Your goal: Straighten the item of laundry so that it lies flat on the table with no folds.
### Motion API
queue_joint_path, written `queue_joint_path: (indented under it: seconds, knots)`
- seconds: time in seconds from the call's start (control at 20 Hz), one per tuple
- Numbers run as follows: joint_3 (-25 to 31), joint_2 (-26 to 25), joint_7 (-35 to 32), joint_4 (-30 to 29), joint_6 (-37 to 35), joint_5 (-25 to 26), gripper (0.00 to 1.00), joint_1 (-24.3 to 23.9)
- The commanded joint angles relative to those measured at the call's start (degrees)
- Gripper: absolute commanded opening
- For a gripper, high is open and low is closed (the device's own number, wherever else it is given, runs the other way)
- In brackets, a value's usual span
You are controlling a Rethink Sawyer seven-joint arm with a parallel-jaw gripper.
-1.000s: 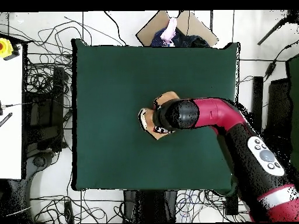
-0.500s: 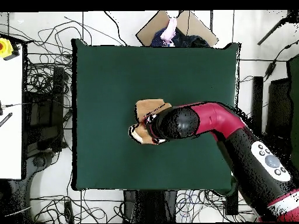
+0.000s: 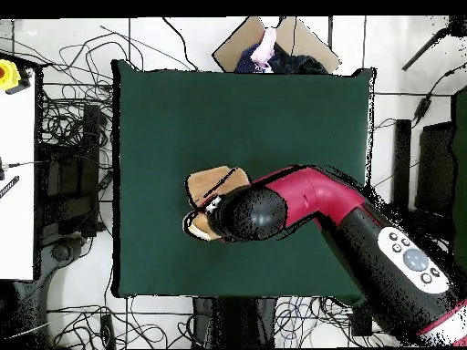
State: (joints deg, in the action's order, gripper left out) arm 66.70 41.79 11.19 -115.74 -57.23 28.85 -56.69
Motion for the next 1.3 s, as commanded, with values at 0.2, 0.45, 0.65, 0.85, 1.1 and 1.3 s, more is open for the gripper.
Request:
queue_joint_path:
  seconds: [0.2, 0.45, 0.65, 0.85, 1.1, 1.3]
  knots:
    - [-4.6, 5.1, -19.5, 3.4, 4.2, -0.3, 0.00, 12.5]
    - [-12.2, 6.4, -30.5, 10.4, 7.2, 0.1, 0.00, 20.0]
    - [-18.1, 3.1, -35.9, 17.0, 7.0, -1.5, 0.00, 25.2]
    - [-23.6, 1.4, -46.5, 21.1, 8.2, -5.4, 0.00, 28.2]
    - [-36.3, -0.7, -73.1, 26.6, 13.0, -13.8, 0.00, 32.6]
    - [-40.5, -0.9, -76.7, 29.3, 13.1, -13.1, 0.00, 35.4]
